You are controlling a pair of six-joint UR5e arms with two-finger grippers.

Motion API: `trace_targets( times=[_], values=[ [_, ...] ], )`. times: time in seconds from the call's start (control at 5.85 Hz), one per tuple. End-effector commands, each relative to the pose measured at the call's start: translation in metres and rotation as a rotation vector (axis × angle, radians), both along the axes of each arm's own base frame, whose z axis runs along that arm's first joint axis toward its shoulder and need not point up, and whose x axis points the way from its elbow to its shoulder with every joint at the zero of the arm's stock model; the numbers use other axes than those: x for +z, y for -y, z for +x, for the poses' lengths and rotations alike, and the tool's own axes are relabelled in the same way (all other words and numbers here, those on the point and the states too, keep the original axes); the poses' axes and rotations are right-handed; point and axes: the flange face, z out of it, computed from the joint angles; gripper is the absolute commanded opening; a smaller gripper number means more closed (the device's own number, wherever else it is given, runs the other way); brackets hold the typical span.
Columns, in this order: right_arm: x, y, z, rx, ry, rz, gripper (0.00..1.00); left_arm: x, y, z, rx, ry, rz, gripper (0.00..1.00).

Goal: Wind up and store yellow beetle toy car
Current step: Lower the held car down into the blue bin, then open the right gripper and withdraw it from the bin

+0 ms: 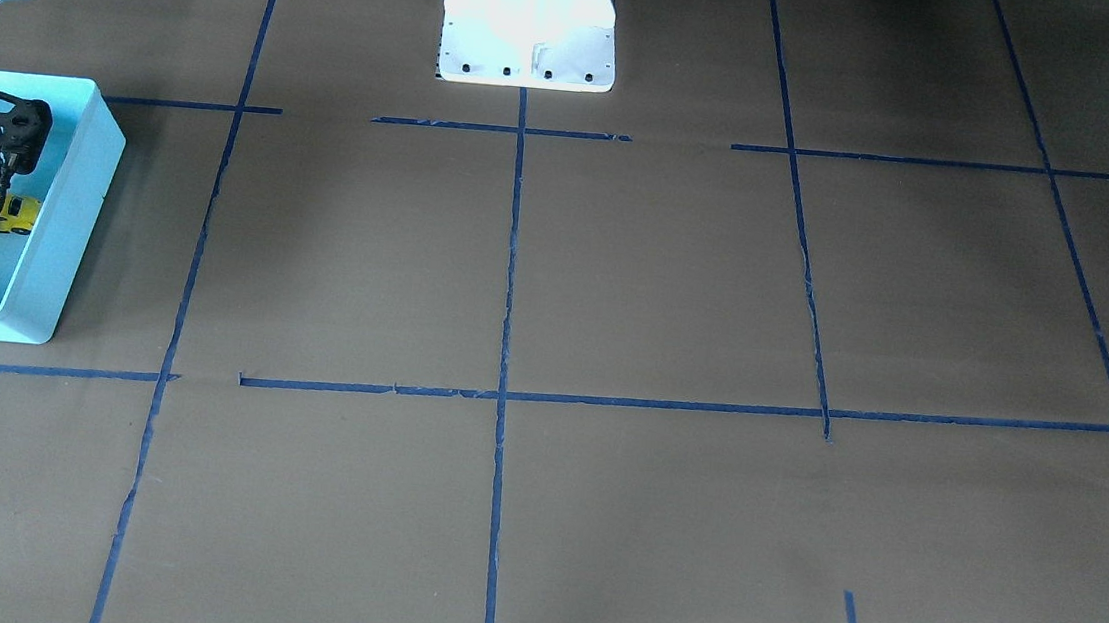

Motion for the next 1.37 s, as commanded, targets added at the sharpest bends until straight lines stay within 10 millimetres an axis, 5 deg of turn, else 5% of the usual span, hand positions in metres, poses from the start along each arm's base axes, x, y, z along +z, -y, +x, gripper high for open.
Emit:
trace_targets(
  times=[0.0, 0.51, 0.68, 1.03, 1.2],
  values=[
    [-0.006, -0.002, 0.0, -0.014, 0.045, -0.027, 1.0, 0.0, 0.0, -0.001, -0.002, 0.0, 0.0, 1.0],
    [-0.025, 0.022, 0.087, 0.148, 0.167, -0.086, 1.0, 0.0, 0.0, 0.0, -0.001, 0.0, -0.001, 1.0],
    [-0.016, 0.023, 0.122, 0.219, 0.186, -0.131, 1.0, 0.0, 0.0, 0.0, 0.0, 0.0, 0.0, 1.0],
    [-0.004, 0.021, 0.231, 0.479, 0.25, -0.369, 1.0, 0.0, 0.0, 0.0, -0.001, 0.0, -0.001, 1.0],
    [0.016, 0.002, 0.281, 0.624, 0.264, -0.529, 1.0, 0.0, 0.0, 0.0, -0.001, -0.002, -0.001, 1.0]
  ],
)
